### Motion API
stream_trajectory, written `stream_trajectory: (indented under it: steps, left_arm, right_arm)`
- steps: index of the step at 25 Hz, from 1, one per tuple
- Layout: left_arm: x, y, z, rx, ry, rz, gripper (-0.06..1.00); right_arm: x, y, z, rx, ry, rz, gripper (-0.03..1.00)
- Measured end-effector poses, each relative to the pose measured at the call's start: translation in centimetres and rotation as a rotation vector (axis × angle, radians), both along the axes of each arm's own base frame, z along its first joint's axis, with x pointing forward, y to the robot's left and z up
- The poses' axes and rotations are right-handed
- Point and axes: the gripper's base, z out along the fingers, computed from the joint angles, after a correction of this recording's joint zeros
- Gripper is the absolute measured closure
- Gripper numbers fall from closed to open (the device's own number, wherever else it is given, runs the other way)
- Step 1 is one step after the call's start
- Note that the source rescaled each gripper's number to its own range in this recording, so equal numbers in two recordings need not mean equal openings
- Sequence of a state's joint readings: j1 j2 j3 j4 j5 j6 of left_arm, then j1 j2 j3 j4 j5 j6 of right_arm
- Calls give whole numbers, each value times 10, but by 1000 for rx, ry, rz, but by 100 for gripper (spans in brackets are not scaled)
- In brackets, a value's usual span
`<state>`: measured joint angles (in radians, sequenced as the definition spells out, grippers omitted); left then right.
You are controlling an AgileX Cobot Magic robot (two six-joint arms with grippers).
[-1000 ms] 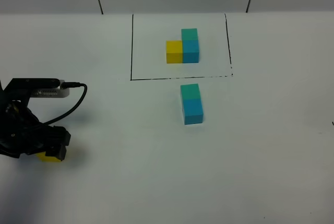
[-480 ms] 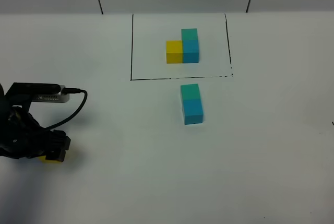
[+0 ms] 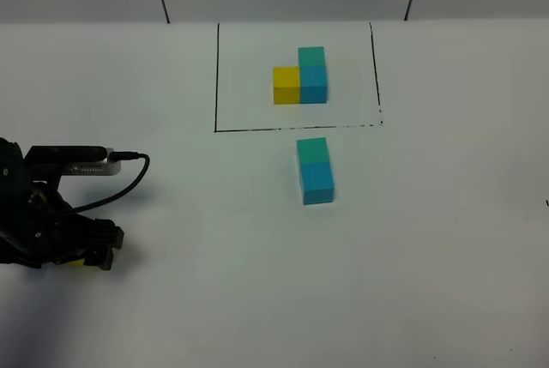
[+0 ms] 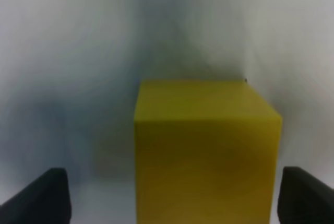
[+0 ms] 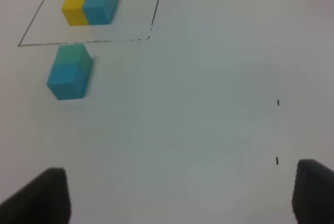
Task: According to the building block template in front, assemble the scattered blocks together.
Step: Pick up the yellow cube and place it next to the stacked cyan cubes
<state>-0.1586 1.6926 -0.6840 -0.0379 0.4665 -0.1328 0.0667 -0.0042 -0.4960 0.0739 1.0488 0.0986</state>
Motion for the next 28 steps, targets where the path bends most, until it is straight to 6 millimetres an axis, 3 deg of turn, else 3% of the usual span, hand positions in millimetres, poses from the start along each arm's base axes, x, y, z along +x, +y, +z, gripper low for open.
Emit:
stream_trajectory:
  steps: [3,8,11,17,28]
  left_arm:
    - [0,0,0,-1,-5,2,16]
    - [0,0,0,-1,-5,3,34]
    - [0,0,0,-1,-5,3,50]
    - [1,0,0,-1,-9,3,94]
    - [3,0,2,2,-18,-31,94]
  right_arm:
    - [0,0,0,0,0,0,24]
    - [0,0,0,0,0,0,24]
    - [0,0,0,0,0,0,24]
    - [0,0,0,0,0,0,24]
    - [0,0,0,0,0,0,24]
